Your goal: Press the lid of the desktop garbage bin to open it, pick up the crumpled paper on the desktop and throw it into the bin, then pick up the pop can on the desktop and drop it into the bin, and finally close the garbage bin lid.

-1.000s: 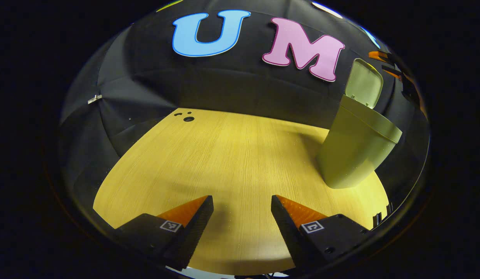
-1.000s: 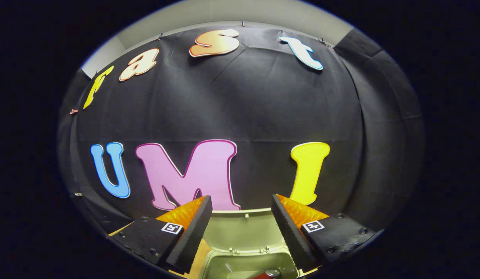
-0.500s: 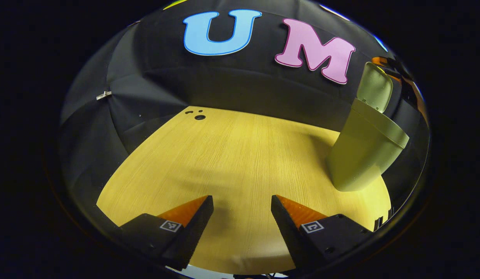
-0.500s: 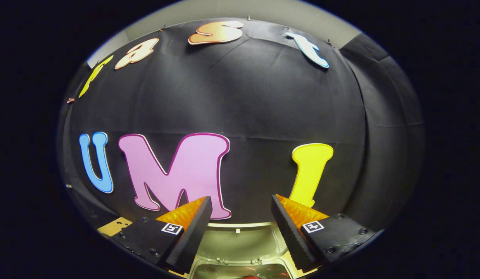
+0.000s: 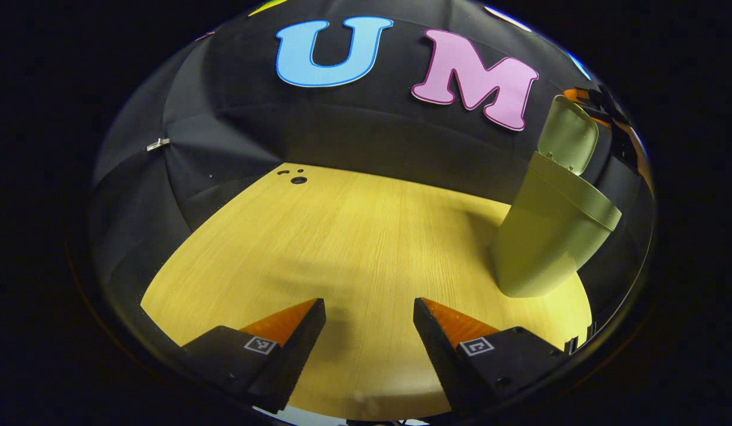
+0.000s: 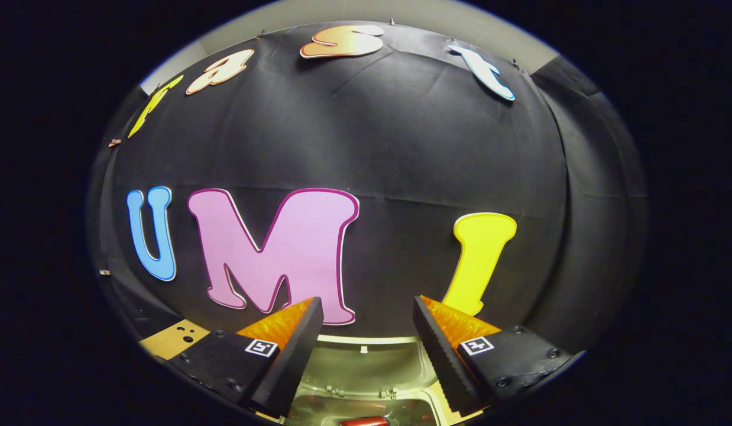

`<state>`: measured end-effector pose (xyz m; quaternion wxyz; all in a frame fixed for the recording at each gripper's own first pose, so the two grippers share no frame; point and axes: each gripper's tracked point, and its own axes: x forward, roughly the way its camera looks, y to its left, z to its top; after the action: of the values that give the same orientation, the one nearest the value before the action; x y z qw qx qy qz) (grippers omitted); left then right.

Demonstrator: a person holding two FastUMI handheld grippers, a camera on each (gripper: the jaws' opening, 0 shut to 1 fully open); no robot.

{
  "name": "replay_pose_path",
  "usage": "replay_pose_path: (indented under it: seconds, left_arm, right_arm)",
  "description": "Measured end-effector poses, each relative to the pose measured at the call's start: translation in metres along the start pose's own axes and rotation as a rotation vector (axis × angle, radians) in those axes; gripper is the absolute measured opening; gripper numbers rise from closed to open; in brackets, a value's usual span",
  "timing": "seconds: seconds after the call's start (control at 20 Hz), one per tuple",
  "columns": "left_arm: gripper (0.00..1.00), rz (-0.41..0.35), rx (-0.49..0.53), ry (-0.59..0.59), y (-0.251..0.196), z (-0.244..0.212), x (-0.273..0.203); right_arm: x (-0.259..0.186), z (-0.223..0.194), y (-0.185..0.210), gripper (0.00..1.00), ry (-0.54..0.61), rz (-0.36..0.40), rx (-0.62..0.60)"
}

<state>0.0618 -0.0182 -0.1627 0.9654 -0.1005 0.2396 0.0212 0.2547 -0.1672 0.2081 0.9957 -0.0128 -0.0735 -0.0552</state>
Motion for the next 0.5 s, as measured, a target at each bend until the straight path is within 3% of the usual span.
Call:
replay_pose_path:
  seconds: [0.15, 0.2, 0.25, 0.5]
  left_arm:
    - [0.96, -0.027, 0.026, 0.002, -0.007, -0.003, -0.001]
    - [0.96, -0.036, 0.037, 0.001, -0.008, -0.005, -0.002]
    - [0.96, -0.043, 0.048, -0.001, -0.008, -0.004, -0.004]
    - [0.96, -0.075, 0.069, 0.006, -0.003, -0.013, -0.011]
  right_arm:
    - [-0.017, -0.006, 0.000, 0.96, 0.026, 0.007, 0.002]
    - [-0.023, -0.008, 0.000, 0.92, 0.035, 0.009, 0.002]
    - [-0.030, -0.010, 0.000, 0.96, 0.043, 0.009, 0.000]
    - [-0.064, -0.028, 0.000, 0.96, 0.086, 0.000, -0.006]
